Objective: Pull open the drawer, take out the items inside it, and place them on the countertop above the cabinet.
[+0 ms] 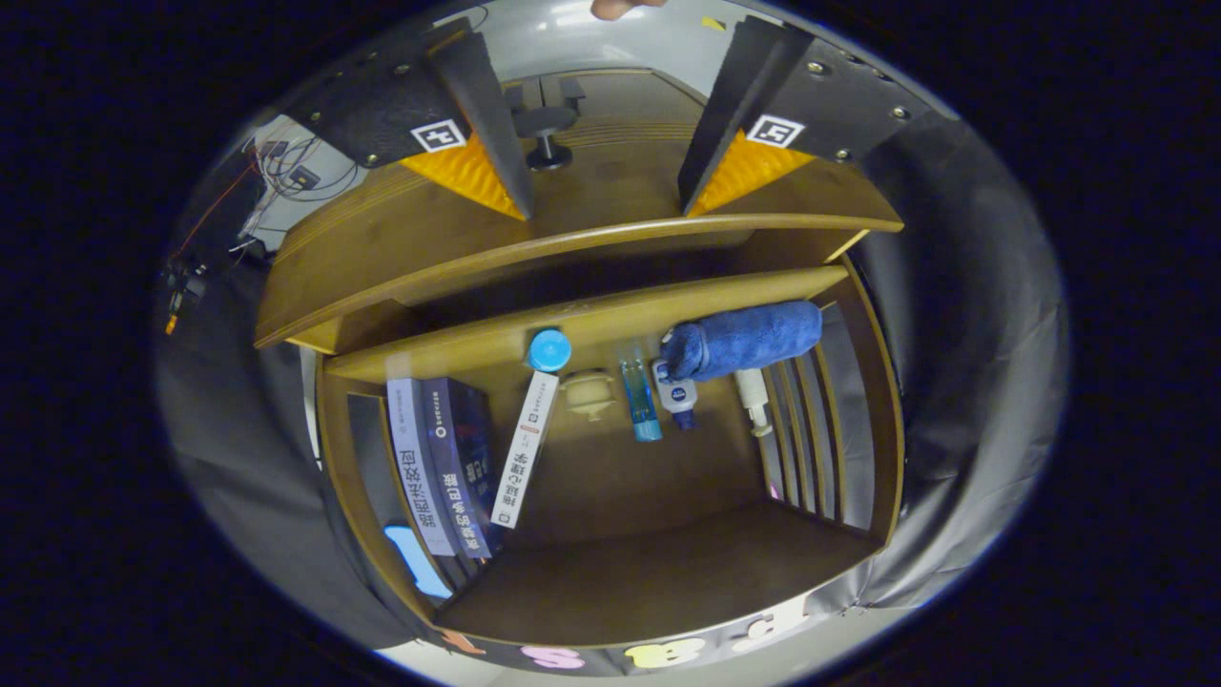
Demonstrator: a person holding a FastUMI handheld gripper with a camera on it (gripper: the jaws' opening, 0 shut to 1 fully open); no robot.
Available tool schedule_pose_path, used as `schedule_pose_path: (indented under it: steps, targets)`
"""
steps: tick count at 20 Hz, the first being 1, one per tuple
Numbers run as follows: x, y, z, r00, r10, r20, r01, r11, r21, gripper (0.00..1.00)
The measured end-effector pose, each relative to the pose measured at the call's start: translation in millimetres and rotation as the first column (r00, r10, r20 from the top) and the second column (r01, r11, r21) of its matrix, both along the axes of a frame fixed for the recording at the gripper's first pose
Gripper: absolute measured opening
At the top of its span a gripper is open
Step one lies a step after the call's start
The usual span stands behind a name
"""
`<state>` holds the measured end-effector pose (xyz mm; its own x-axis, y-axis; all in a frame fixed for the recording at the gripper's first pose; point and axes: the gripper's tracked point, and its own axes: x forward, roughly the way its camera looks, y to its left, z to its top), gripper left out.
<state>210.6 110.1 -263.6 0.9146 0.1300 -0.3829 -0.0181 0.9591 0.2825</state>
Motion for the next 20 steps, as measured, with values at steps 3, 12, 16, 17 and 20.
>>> schedule_pose_path:
  steps: [3, 12, 16, 17, 20]
  targets:
    - [12.4, 1.8, -1.8, 1.0, -0.002, -0.001, 0.002, 1.0, 0.006, 0.91]
    - [41.0, 5.6, -7.0, 1.0, 0.001, -0.012, -0.001, 1.0, 0.01, 0.92]
    - [51.4, 5.8, -8.8, 1.0, -0.004, -0.016, 0.005, 1.0, 0.027, 0.91]
    - [53.7, 6.2, -8.9, 1.0, -0.005, -0.017, 0.006, 1.0, 0.03, 0.91]
    - [59.6, 6.8, -10.6, 1.0, 0.0, -0.025, 0.001, 1.0, 0.026, 0.91]
